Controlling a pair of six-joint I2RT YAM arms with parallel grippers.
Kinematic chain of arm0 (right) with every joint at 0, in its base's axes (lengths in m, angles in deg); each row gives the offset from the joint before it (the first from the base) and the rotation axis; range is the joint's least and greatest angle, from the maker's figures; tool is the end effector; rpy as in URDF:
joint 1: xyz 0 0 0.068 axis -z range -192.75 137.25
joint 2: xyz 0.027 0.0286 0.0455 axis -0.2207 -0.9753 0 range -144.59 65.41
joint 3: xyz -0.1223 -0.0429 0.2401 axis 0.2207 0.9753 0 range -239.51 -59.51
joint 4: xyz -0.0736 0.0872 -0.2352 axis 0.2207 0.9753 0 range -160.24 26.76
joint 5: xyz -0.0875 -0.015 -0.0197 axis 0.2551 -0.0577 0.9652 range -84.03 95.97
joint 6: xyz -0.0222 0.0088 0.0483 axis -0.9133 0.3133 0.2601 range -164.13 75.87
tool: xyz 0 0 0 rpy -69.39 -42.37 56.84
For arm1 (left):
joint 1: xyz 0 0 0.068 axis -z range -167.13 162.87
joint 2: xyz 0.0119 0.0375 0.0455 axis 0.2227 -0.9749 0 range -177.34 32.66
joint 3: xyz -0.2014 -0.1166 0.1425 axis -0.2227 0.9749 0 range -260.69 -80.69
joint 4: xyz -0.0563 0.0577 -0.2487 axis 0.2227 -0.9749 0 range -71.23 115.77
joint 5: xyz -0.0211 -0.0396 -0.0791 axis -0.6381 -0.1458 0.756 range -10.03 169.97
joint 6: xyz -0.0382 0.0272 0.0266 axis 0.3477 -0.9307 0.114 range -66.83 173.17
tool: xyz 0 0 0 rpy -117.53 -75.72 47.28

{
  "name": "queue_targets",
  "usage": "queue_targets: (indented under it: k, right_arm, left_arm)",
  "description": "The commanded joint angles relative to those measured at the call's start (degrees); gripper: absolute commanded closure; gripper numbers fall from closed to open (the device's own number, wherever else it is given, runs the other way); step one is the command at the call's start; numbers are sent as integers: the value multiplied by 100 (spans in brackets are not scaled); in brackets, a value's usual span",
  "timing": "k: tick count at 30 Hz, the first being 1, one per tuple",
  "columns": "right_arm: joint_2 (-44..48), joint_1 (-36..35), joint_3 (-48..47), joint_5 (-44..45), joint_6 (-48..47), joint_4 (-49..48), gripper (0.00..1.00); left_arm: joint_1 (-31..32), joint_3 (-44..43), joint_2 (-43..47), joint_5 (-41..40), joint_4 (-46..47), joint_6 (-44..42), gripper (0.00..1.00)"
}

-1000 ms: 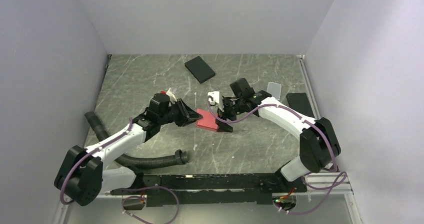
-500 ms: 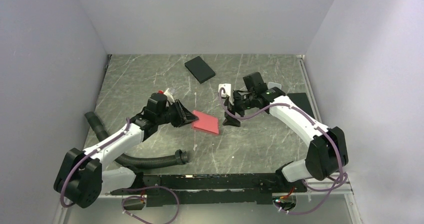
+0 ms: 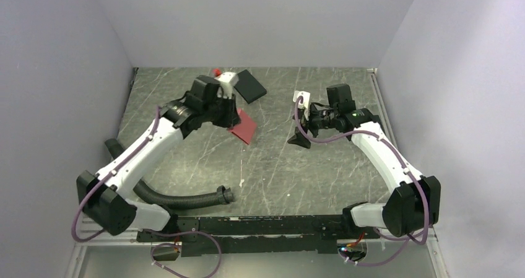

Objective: Fold the paper box
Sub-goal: Place the paper box at the center of the board.

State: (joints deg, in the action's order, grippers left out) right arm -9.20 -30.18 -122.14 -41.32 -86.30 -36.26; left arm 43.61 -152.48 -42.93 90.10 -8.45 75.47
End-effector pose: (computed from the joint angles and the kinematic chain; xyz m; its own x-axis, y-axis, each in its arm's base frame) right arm 0.2501 0.1058 0.3053 -0.0447 -0.4914 -0.8698 -0.9722 0.2216 -0.0753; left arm 0.2448 -0.1529 0.3458 -0.7259 -0.0029 -0.6878 0.3748 0.8368 -0.3992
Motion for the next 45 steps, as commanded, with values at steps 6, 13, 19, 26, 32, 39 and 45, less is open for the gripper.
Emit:
queue_targets:
  k: [6,13,19,26,32,39,45]
  right_arm:
    - [398,867,140,-423,243,-281,0]
    - [564,1571,240,-775,239,-225,0]
    - [570,1699,267,-839,249,-224,0]
    - [553,1708,282,-878,251,-234,0]
    - [527,1708,295,-896,260,-251,0]
    - [489,1708,313,-912,262,-260,0]
    - [412,1708,324,-923,298,-268,0]
  left_arm:
    - [1683,-1588,-1637,-3345,-1398,-2812,100]
    - [2291,-1654,-2542,-4772,-644,-3561,100]
    - [2600,-1509,-3187,-5523,-144,-3526,100]
    - [2789,-1208,-3532,-5961,234,-3150,86]
    - [2892,-1040,-3712,-6243,418,-2811,68]
    - [2981,-853,-3857,-6361,544,-2368,62]
    - [3034,-803,-4108,-6555,539,-1937,60]
